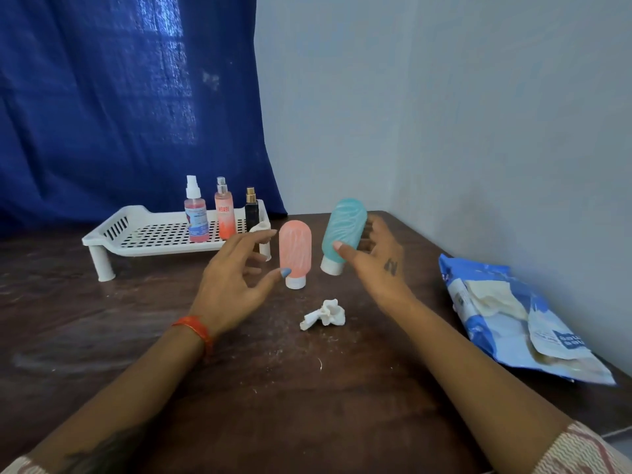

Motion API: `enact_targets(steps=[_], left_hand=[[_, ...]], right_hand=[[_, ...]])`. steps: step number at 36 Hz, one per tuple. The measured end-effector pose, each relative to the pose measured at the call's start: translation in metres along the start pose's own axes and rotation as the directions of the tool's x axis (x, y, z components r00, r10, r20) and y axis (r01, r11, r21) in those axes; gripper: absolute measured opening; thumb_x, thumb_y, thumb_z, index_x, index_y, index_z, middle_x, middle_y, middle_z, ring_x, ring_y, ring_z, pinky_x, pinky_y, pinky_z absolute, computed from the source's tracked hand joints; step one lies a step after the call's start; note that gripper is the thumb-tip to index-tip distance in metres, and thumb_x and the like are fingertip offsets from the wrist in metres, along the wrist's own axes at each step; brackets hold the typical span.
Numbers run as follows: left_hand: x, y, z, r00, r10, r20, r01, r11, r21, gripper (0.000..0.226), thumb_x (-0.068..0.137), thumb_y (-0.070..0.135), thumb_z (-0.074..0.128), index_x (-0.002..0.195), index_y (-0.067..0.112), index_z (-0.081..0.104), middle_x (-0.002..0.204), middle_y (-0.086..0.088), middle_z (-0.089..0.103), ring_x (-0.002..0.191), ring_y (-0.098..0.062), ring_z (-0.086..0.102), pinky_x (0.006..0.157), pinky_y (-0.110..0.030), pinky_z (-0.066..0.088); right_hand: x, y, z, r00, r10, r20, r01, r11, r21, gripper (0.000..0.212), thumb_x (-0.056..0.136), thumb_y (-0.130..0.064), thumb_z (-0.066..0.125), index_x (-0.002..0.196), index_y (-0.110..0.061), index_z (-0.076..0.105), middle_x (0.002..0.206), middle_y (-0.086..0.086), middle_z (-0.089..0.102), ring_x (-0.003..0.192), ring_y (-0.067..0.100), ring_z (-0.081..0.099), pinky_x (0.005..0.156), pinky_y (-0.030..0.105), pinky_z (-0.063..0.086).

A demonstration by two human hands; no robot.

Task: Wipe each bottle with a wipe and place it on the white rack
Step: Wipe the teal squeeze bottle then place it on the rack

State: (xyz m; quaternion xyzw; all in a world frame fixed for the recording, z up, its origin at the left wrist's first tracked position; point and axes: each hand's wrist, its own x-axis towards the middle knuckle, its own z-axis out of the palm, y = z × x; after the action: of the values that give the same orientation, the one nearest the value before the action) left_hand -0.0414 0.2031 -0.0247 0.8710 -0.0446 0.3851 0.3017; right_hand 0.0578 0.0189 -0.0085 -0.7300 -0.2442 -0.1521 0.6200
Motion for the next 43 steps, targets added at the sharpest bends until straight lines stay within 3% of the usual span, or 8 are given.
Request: enact_targets(steps=[4, 8, 15, 23, 27, 33, 38, 43], left_hand=[[-0.002, 0.010, 0.000, 0.996, -0.026, 0.086, 0.039, 0.986, -0.163, 0.068, 0.067, 0.061, 0.066, 0.128, 0.042, 0.041, 0.124, 0.009, 0.052, 0.095, -0.003, 0.061, 0.072, -0.012, 0.053], [-0.004, 0.015, 0.000, 0.972, -0.053, 0.227, 0.124, 0.942, -0.311, 0.088, 0.057, 0.054, 0.075, 0.135, 0.047, 0.034, 0.125, 0.009, 0.051, 0.094, -0.009, 0.065, 0.077, -0.030, 0.058], [-0.005, 0.016, 0.005, 0.921, -0.043, 0.388, 0.230, 0.863, -0.449, 0.106, 0.065, 0.011, 0.085, 0.140, 0.050, 0.021, 0.136, 0.009, 0.046, 0.113, -0.011, 0.060, 0.083, -0.028, 0.056], [-0.004, 0.012, 0.005, 0.903, -0.094, 0.420, 0.304, 0.830, -0.468, 0.106, 0.057, 0.014, 0.085, 0.136, 0.054, 0.027, 0.137, 0.016, 0.042, 0.122, -0.013, 0.053, 0.092, -0.032, 0.053], [-0.003, 0.013, 0.005, 0.909, -0.099, 0.404, 0.291, 0.846, -0.447, 0.107, 0.062, 0.004, 0.085, 0.126, 0.062, 0.023, 0.134, 0.018, 0.041, 0.124, -0.013, 0.051, 0.091, -0.021, 0.051], [-0.002, 0.016, 0.005, 0.909, -0.157, 0.386, 0.317, 0.862, -0.395, 0.112, 0.057, 0.013, 0.090, 0.123, 0.063, 0.015, 0.147, 0.005, 0.033, 0.129, -0.016, 0.045, 0.098, -0.028, 0.046], [-0.002, 0.015, 0.003, 0.898, -0.165, 0.407, 0.329, 0.866, -0.375, 0.106, 0.052, 0.022, 0.092, 0.127, 0.055, 0.025, 0.144, 0.007, 0.038, 0.130, -0.012, 0.044, 0.104, -0.036, 0.044], [-0.003, 0.015, 0.004, 0.890, -0.155, 0.430, 0.341, 0.852, -0.398, 0.094, 0.044, 0.037, 0.088, 0.117, 0.060, 0.034, 0.134, 0.012, 0.048, 0.122, -0.012, 0.052, 0.098, -0.032, 0.050]], right_hand=[[-0.007, -0.010, 0.001, 0.998, 0.041, 0.051, -0.050, 0.980, 0.190, 0.049, 0.072, -0.011, 0.078, 0.114, -0.015, 0.053, 0.110, 0.002, 0.065, 0.096, 0.013, 0.064, 0.078, 0.025, 0.054], [-0.015, -0.014, 0.007, 0.958, 0.072, 0.277, -0.160, 0.937, 0.312, 0.055, 0.068, -0.006, 0.078, 0.116, -0.015, 0.051, 0.109, 0.008, 0.067, 0.099, 0.020, 0.065, 0.077, 0.034, 0.056], [-0.025, -0.010, 0.018, 0.857, 0.153, 0.492, -0.260, 0.953, 0.156, 0.059, 0.071, -0.011, 0.078, 0.119, -0.019, 0.045, 0.107, 0.008, 0.067, 0.095, 0.021, 0.067, 0.080, 0.039, 0.057], [-0.017, -0.015, 0.008, 0.807, 0.215, 0.550, -0.263, 0.965, 0.009, 0.054, 0.074, -0.023, 0.078, 0.118, -0.022, 0.047, 0.102, 0.005, 0.067, 0.090, 0.016, 0.067, 0.080, 0.036, 0.056], [-0.008, -0.026, -0.014, 0.811, 0.176, 0.557, -0.091, 0.980, -0.177, 0.026, 0.075, -0.035, 0.075, 0.091, -0.019, 0.063, 0.092, -0.002, 0.067, 0.083, 0.007, 0.061, 0.065, 0.022, 0.047], [-0.012, -0.023, -0.016, 0.513, 0.264, 0.817, 0.093, 0.929, -0.359, 0.015, 0.075, -0.032, 0.076, 0.089, -0.026, 0.075, 0.086, -0.011, 0.070, 0.077, -0.001, 0.056, 0.066, 0.017, 0.041], [-0.008, -0.014, -0.014, 0.675, 0.116, 0.729, 0.200, 0.922, -0.332, 0.008, 0.074, -0.023, 0.078, 0.082, -0.023, 0.075, 0.065, -0.014, 0.066, 0.060, -0.003, 0.057, 0.057, 0.015, 0.044], [-0.005, -0.014, -0.009, 0.934, -0.187, 0.303, 0.252, 0.949, -0.189, 0.006, 0.079, -0.025, 0.073, 0.083, -0.022, 0.070, 0.073, -0.009, 0.069, 0.068, 0.006, 0.064, 0.067, 0.025, 0.054]])
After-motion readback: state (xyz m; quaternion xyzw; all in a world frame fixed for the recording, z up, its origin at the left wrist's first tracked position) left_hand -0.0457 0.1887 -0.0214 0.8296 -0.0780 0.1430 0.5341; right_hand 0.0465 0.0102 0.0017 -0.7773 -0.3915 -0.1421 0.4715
